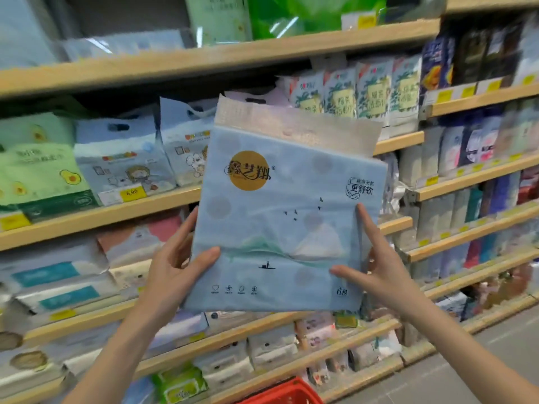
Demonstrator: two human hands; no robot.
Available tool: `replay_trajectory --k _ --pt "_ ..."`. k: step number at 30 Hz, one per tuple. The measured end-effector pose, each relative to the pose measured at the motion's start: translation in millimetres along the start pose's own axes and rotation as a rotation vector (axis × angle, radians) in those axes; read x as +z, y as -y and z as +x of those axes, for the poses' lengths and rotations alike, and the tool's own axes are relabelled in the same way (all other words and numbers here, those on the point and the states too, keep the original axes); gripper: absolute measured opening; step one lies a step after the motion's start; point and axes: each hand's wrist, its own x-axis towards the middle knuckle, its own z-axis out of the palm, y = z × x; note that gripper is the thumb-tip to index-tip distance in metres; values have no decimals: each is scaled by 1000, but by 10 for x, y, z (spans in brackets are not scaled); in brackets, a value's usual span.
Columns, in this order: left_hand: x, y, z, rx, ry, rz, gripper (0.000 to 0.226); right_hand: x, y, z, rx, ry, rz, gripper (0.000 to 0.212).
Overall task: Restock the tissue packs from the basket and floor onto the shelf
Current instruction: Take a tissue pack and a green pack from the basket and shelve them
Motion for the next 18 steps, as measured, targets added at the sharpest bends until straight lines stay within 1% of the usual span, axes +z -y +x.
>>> replay_trajectory --k 4,10,12,14,15,16,18 --pt "-151 -394 146 95 -8 24 101 -123 376 401 -108 5 -35 103" --pt "-432 -923 525 258 -66 115 67 -201 986 1114 -289 -31 -106 107" --pt "-564 -1085 665 329 -81 189 71 -185 1199 1375 -359 -55 -127 109" --pt "-702 -1235 796 396 -120 302 89 -141 1393 1626 -433 -87 -151 109" --pt "-782 -1295 868 426 -167 374 96 -110 1492 1740 -463 -104 -163 110" --pt "-862 -1360 944 459 -217 447 97 -75 1586 1857 -493 -121 -167 110" --pt "-1028 -1485 1114 537 -280 568 91 0 1774 2096 -563 -144 -161 109"
